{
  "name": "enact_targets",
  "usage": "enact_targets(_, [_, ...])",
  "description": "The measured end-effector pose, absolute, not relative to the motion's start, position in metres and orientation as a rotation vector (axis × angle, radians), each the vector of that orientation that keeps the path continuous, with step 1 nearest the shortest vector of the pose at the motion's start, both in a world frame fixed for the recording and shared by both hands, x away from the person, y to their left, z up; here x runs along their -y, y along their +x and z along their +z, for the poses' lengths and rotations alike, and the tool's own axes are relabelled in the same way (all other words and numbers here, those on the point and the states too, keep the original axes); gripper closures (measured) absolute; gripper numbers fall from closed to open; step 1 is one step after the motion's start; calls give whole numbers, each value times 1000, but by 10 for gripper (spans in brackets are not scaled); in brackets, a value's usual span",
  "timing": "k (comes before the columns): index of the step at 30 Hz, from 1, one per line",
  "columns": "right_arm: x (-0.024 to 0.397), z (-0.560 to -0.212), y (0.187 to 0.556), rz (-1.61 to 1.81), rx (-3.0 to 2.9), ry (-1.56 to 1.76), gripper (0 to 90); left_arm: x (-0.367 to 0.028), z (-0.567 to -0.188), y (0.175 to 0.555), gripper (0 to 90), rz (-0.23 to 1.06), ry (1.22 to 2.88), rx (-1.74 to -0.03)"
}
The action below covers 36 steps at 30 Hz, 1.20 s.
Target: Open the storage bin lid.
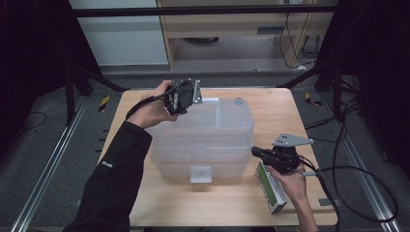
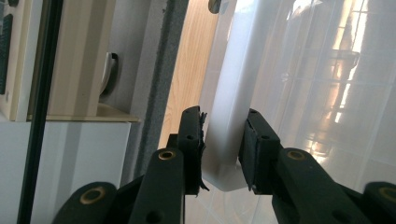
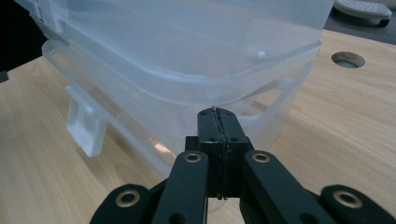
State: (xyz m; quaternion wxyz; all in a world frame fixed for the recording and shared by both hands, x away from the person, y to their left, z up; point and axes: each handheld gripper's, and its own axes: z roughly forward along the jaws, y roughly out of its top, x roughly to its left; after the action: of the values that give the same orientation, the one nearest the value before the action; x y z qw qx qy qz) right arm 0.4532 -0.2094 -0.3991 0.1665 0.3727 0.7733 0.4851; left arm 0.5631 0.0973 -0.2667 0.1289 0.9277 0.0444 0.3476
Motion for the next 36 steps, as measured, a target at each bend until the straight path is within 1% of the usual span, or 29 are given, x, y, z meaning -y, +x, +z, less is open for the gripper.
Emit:
enact_targets(6, [209, -399, 454, 1378, -2190, 1063, 900, -98, -267, 560, 703, 1002, 2702, -116])
enact_targets(10, [208, -402, 455, 1359, -2200, 1056, 900, -105, -260, 551, 643, 987, 2665, -105])
enact_targets(11, [208, -401, 455, 1364, -2197, 1062, 900, -108, -257, 548, 620, 975, 2646, -115])
enact_targets(13, [208, -401, 455, 1364, -2198, 1063, 900, -115, -250, 539, 614, 963, 2614, -127])
enact_targets(15, [208, -401, 455, 1364, -2195, 1062, 900, -123, -247, 530, 584, 961, 2594, -162])
enact_targets(17, [208, -401, 454, 1361, -2198, 1055, 900, -132, -244, 523, 583, 966, 2574, -219])
enact_targets(21, [208, -401, 454, 1360, -2199, 1061, 900, -154, -243, 511, 601, 960, 2512, -329])
enact_targets(28, [208, -402, 453, 1346, -2207, 1051, 900, -200, -252, 495, 698, 965, 2400, -548])
enact_targets(31, [208, -402, 453, 1343, -2209, 1053, 900, -221, -256, 490, 751, 967, 2314, -652])
enact_targets(32, [208, -402, 453, 1343, -2209, 1053, 900, -226, -258, 488, 751, 968, 2290, -680])
enact_targets(36, [208, -402, 453, 1341, -2211, 1054, 900, -252, -267, 479, 800, 990, 2137, -825])
